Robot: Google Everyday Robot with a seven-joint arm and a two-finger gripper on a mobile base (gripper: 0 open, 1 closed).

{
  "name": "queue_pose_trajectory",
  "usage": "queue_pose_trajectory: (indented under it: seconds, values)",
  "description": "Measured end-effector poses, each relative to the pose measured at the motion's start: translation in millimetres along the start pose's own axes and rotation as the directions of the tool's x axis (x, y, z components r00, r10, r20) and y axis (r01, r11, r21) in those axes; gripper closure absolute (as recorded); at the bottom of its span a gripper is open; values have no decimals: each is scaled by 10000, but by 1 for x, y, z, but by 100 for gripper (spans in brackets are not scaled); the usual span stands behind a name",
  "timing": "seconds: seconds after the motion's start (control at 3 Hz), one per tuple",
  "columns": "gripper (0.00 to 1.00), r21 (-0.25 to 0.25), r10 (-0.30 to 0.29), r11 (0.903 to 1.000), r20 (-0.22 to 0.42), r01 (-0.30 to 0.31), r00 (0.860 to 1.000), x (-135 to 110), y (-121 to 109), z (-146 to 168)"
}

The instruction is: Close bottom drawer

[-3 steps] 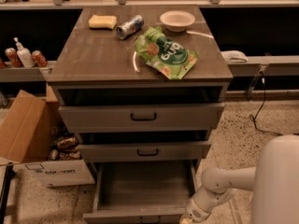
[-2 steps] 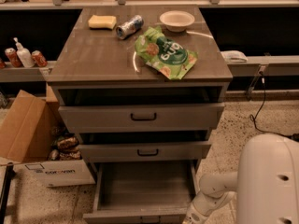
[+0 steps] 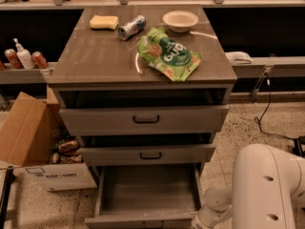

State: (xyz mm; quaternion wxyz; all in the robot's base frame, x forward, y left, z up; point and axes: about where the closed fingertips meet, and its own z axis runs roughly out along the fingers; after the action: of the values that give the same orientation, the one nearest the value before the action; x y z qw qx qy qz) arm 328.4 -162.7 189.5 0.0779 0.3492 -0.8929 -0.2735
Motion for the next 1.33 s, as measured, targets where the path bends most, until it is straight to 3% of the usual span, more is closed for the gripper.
queue_pose_trajectory:
  seconds: [0.33,0.67,1.0,1.33]
  values:
    - [100,755,400,9960,929,-471,9949,-10,-19,1]
    - [100,1390,285,9889,1634,-516,9862,-35,-38,-9]
    - [100,1606,182,9858,1881,-491,9820,-52,-51,-10]
    - [100,1629,230,9851,1937,-552,9808,-53,-53,-9]
